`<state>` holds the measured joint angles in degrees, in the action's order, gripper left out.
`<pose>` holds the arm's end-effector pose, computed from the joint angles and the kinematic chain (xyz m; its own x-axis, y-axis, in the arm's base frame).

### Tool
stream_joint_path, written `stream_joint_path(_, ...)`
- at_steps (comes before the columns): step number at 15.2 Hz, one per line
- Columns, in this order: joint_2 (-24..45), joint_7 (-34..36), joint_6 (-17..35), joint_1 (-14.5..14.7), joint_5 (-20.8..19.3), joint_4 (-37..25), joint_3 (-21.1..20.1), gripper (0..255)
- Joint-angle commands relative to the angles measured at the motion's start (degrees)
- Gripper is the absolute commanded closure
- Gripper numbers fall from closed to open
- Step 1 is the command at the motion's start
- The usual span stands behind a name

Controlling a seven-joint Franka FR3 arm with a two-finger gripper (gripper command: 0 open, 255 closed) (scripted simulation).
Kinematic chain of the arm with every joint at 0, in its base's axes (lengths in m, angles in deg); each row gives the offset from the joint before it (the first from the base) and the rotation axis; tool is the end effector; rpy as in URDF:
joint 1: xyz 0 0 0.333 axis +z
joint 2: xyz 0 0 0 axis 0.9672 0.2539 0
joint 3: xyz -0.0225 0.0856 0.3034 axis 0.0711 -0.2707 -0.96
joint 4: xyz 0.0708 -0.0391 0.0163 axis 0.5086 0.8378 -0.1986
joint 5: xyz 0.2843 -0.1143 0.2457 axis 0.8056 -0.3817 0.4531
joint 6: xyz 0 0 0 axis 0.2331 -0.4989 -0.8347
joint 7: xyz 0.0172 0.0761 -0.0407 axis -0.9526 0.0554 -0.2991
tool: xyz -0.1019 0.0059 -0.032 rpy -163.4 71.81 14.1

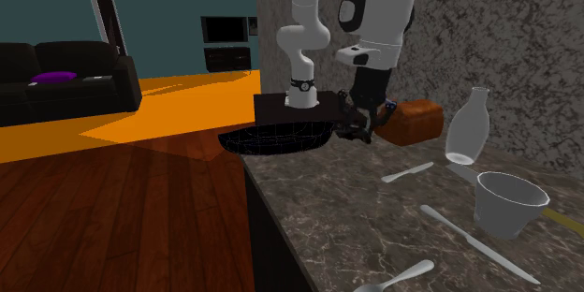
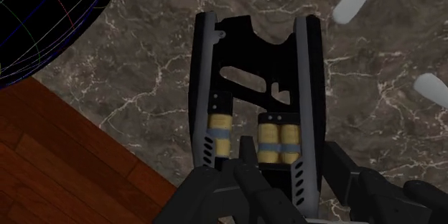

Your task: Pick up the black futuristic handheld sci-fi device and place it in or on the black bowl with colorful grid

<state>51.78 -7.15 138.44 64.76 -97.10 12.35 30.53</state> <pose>0.6982 0.0076 0.3042 0.7705 -0.6375 0.0000 -0.6335 -0.7657 0.1116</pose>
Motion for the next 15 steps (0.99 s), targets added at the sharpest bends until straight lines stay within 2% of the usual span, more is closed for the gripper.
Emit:
stream_joint_path(1, -4.5, -0.8, 3.3, -2.0, 0.5, 7.6, -0.1, 255)
stream_joint_path(7, -15.4, -5.3, 9.7, -7.4, 2.2, 24.2, 0.1, 255)
stream_joint_path(15, -28.1, -13.8, 15.8, -13.7, 5.0, 41.5, 2.0, 255)
